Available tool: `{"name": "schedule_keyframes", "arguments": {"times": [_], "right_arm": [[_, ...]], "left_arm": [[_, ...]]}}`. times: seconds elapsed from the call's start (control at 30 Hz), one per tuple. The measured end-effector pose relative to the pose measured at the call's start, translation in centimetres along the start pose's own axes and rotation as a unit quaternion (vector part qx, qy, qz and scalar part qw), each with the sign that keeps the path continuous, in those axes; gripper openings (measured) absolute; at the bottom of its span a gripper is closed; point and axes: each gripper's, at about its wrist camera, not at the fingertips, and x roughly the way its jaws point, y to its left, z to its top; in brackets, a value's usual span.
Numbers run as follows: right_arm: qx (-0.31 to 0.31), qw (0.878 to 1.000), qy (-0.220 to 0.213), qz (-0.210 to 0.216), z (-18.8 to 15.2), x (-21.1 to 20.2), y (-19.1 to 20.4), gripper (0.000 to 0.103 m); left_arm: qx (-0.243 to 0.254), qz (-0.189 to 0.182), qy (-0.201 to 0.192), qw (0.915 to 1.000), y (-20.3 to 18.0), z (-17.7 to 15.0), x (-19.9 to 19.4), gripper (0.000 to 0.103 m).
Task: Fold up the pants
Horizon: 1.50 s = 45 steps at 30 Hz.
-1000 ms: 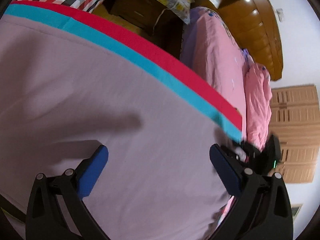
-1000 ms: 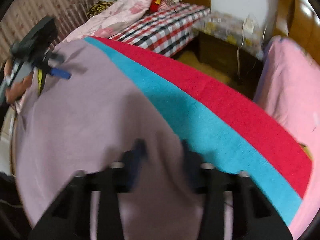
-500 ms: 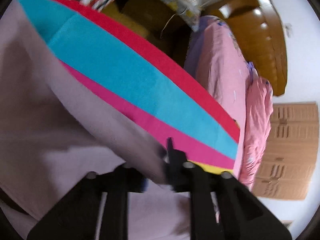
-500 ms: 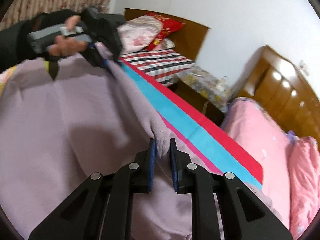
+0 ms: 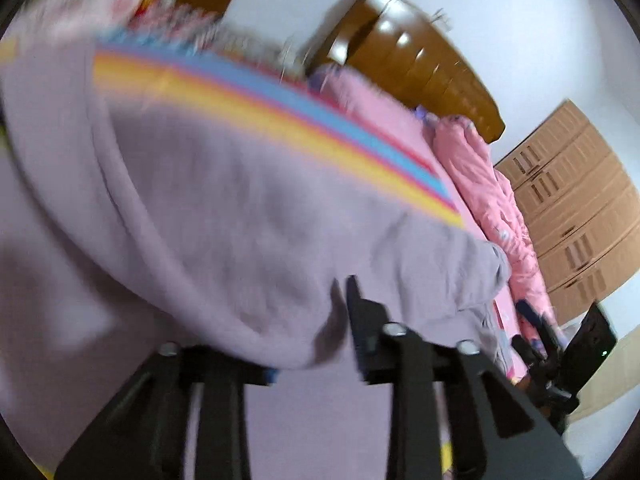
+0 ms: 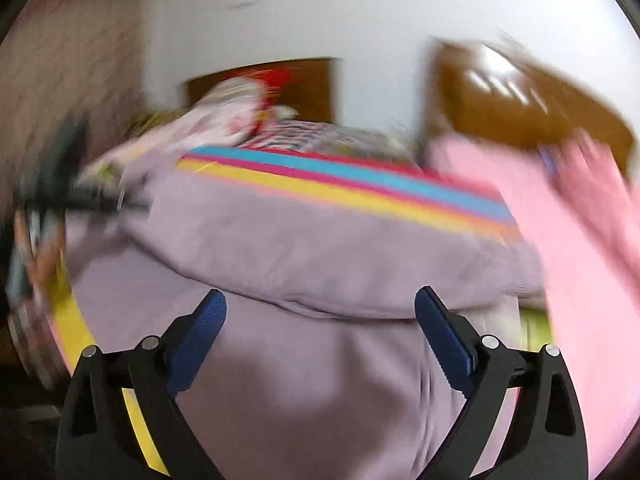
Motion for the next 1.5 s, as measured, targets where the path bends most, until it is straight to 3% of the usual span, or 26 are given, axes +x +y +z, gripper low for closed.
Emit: {"name": "schedule_keyframes", "arguments": {"times": [0.03, 0.1, 0.17, 0.23, 0.37, 0.5, 0.57, 0.67, 0.8, 1.0, 1.03, 1.07, 1.17, 1.3, 1.4, 1.5], "right_arm": [[0.082, 0.997, 0.001, 0.001, -1.2, -0.5, -1.9, 0.09], [0.21, 0.977, 0.007, 0.014, -2.8, -0.5, -5.0, 0.08], [0.282, 0.959, 0.008, 0.016, -3.3, -0.1, -7.3, 0.072], [0.309, 0.951, -0.012, 0.01, -2.8, 0.0, -8.9, 0.071], [0.408, 0.911, -0.026, 0.042, -1.6, 2.6, -13.5, 0.069], [0.437, 0.898, 0.001, 0.045, -0.3, 6.2, -15.9, 0.068], [0.452, 0.89, 0.009, 0.059, -0.3, 7.6, -17.2, 0.062], [0.442, 0.894, 0.014, 0.069, 0.1, 8.5, -17.2, 0.041], [0.427, 0.902, 0.02, 0.068, 0.6, 8.9, -17.4, 0.039], [0.425, 0.901, 0.033, 0.078, -1.1, 7.5, -18.5, 0.037], [0.416, 0.906, 0.032, 0.067, -0.8, 7.5, -18.3, 0.031], [0.41, 0.91, 0.028, 0.059, -0.7, 7.2, -18.3, 0.026], [0.405, 0.913, 0.008, 0.052, -0.1, 6.0, -18.1, 0.017], [0.397, 0.917, -0.006, 0.047, 1.0, 4.9, -17.5, 0.015], [0.392, 0.919, -0.009, 0.048, 3.0, 4.7, -17.4, 0.014], [0.378, 0.923, -0.037, 0.062, 6.0, 2.6, -16.5, 0.014]], "left_arm": [[-0.014, -0.012, -0.004, 0.9998, 0.9, -0.2, 0.5, 0.043], [-0.034, -0.04, -0.016, 0.9985, 2.0, -0.4, 0.2, 0.054], [-0.052, -0.068, -0.024, 0.9961, 2.7, 0.0, 0.0, 0.069], [-0.056, -0.074, -0.03, 0.9952, 3.0, 0.6, -0.2, 0.072], [-0.086, -0.088, -0.034, 0.9918, 4.7, 1.0, -0.6, 0.072], [-0.097, -0.091, -0.036, 0.9905, 5.7, 1.6, -1.2, 0.072], [-0.099, -0.088, -0.036, 0.9906, 6.5, 1.4, -1.8, 0.072], [-0.097, -0.079, -0.035, 0.9914, 7.1, 1.5, -2.3, 0.067], [-0.101, -0.066, -0.035, 0.9921, 7.8, 1.5, -2.7, 0.064], [-0.109, -0.05, -0.03, 0.9923, 8.7, 1.6, -3.0, 0.058], [-0.105, -0.04, -0.029, 0.9933, 8.6, 1.7, -3.0, 0.043], [-0.099, -0.03, -0.027, 0.9942, 8.6, 1.7, -3.1, 0.021], [-0.086, -0.014, -0.023, 0.996, 8.5, 2.0, -3.5, 0.012], [-0.069, 0.0, -0.019, 0.9974, 7.4, 3.3, -4.9, 0.011], [-0.075, -0.032, -0.004, 0.9967, 6.7, 6.4, -5.6, 0.011], [-0.074, -0.077, -0.042, 0.9934, 5.8, 9.2, -9.5, 0.011]]}}
